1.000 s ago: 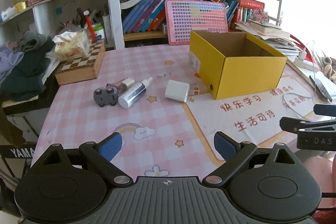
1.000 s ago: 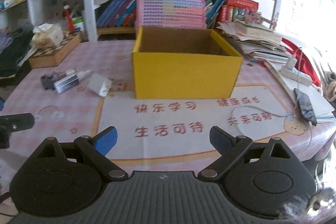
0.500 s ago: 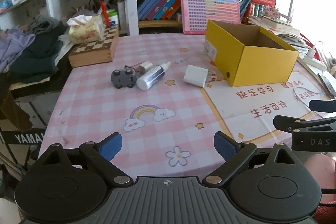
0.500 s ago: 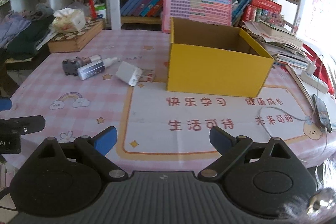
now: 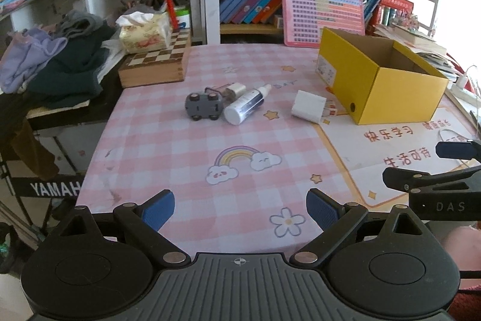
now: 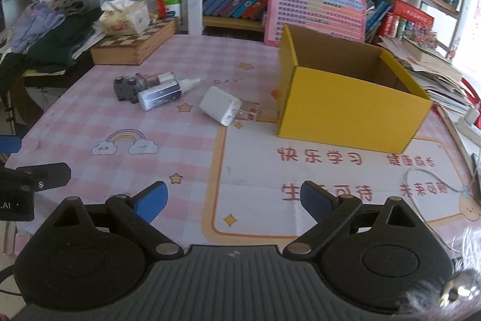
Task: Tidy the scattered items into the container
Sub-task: 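Withdraw both tools from the box back over the table, then move the right tool toward the white charger plug beside the box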
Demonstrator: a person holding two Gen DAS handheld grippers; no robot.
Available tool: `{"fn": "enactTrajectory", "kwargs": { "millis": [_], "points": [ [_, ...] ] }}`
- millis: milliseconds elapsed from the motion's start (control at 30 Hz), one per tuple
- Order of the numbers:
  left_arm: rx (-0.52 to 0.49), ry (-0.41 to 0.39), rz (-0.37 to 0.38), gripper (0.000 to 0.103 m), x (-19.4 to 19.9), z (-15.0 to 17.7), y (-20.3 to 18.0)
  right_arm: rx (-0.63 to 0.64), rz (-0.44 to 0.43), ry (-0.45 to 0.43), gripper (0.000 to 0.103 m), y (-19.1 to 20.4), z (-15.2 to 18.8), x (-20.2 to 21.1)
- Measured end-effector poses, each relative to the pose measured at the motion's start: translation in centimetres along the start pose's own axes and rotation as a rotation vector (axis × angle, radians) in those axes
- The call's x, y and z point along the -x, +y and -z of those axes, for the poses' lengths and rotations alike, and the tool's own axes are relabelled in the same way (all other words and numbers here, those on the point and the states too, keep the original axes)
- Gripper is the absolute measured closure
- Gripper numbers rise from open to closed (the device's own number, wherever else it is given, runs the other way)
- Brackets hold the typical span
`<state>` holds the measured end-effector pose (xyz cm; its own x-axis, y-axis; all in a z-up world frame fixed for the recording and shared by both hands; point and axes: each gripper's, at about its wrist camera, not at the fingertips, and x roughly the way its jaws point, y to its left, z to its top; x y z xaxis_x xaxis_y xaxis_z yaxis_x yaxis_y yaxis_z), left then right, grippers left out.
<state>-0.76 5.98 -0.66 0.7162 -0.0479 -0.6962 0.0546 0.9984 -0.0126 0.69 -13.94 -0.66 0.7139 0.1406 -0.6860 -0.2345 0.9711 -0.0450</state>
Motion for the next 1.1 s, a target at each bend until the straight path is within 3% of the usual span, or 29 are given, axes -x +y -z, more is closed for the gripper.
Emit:
{"fn": "enactTrajectory", "kwargs": {
  "millis": [733,1100],
  "points": [
    [0.026,0.021,-0.043,0.007,-3.9,-2.5,0.3,0.098,-0.084,0.031,0.010,0.5,-3.9,-5.5],
    [0.062,0.032,-0.037,0.008,-6.9,-4.8,1.0,0.197,-0.108,0.024,0.017,1.1,-6.9,-9.2]
  ]
}}
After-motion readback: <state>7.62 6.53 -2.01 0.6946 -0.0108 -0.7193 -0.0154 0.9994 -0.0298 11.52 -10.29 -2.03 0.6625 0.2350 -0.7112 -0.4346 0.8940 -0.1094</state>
